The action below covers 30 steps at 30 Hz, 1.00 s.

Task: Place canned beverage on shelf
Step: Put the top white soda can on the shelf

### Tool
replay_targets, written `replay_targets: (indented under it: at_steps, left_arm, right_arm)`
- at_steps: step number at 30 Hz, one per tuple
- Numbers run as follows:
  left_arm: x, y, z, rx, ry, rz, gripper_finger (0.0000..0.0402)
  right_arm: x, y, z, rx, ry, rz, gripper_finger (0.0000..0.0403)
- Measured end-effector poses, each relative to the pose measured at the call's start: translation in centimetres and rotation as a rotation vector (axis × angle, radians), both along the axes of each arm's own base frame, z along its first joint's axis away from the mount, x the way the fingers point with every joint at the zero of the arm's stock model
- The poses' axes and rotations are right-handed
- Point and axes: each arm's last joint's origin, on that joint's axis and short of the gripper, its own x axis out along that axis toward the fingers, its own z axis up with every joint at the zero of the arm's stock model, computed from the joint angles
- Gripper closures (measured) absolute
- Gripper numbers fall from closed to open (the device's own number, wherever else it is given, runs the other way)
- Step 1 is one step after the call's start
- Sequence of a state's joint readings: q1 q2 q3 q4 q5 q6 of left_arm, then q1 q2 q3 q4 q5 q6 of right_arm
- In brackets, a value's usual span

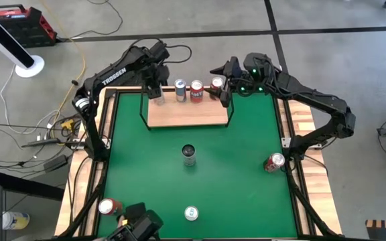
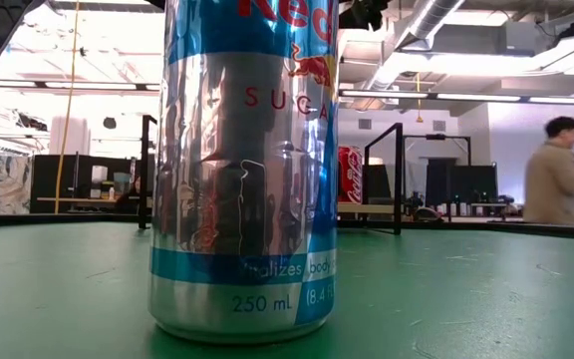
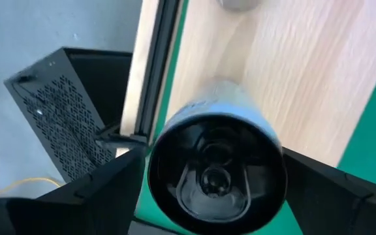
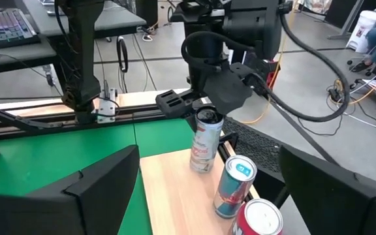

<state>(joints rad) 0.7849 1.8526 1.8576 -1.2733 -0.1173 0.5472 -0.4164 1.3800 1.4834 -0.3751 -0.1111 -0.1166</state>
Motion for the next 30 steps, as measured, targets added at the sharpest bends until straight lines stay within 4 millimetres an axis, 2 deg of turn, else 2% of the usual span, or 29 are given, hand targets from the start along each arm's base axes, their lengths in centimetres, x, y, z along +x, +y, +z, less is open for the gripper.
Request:
replay_targets:
  at_steps: [6,15,24,30]
  left_arm:
    - [0.0,0.1,0.1,0.026,0.012,-0.022,0.0087]
    - [0.1,0.1,0.1,0.033,0.017,-0.041,0.0157]
    - [0.7,-0.2,0.2,0.055,0.017,-0.103,0.0139]
    - [1.1,-0.4,0.3,0.073,0.01,-0.139,0.0144]
  right_arm:
    - [0.0,0.0,-0.1,-0.006,0.018,0.003,0.0012]
    - [0.0,0.0,-0.1,-0.019,0.021,0.006,0.0012]
    - [-0.2,-0.3,-0.1,-0.017,0.02,-0.007,0.0012]
    - [-0.3,-0.5,-0.1,-0.015,0.02,-0.014,0.0012]
